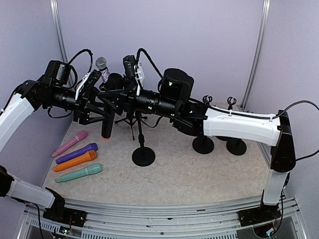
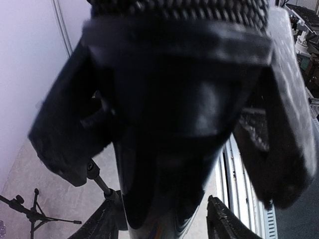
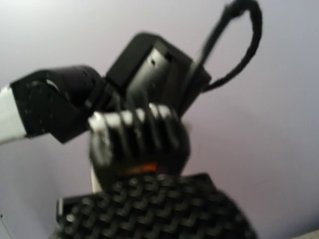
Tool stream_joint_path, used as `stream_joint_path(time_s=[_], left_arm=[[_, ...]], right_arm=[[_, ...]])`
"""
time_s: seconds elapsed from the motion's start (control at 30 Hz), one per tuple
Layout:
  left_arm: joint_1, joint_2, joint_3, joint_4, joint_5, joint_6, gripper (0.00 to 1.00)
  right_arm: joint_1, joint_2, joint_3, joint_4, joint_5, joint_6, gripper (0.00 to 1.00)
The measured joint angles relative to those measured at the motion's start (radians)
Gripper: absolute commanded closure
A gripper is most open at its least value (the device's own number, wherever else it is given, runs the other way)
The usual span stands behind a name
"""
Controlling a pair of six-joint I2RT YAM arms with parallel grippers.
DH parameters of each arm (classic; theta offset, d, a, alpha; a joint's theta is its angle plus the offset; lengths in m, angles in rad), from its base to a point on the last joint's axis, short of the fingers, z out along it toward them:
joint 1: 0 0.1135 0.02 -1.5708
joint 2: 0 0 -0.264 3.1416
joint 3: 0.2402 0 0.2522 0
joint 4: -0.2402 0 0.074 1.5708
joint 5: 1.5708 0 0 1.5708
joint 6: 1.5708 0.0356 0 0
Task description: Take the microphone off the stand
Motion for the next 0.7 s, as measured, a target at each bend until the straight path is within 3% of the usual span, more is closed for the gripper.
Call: stream_joint_path(time_s=[0.1, 0.17, 0.23, 0.27, 0.4, 0.47, 0.57, 0.7], left_arm=[[0.014, 0.0, -0.002, -0.018, 0.01, 0.012, 0.77], [0.023, 0.002, -0.002, -0.016, 0.023, 0.034, 0.88], [0.027, 0.003, -0.002, -0.016, 0.028, 0.032, 0.91], [0.03, 0.005, -0.002, -0.018, 0.031, 0.035, 0.91], [0.043, 0.014, -0.003, -0.022, 0.031, 0.051, 0.93], [0.053, 0.014, -0.015, -0.029, 0.022, 0.059, 0.93], [0.087, 0.014, -0.051, -0.04, 0.005, 0.074, 0.93], [0.129, 0.011, -0.132, -0.051, -0.043, 0.108, 0.94]], right_arm=[[0.0, 0.007, 0.015, 0.016, -0.001, 0.013, 1.0], [0.0, 0.013, 0.03, 0.014, -0.002, 0.026, 0.95], [0.0, 0.023, 0.045, 0.014, -0.003, 0.031, 0.65], [0.0, 0.025, 0.048, 0.01, -0.001, 0.031, 0.54], [0.0, 0.026, 0.048, -0.008, 0.022, 0.034, 0.18], [-0.004, 0.016, 0.029, -0.002, 0.051, 0.032, 0.06], [-0.011, -0.045, -0.048, -0.006, 0.097, 0.021, 0.0], [-0.038, -0.165, -0.148, -0.024, 0.159, -0.003, 0.0]])
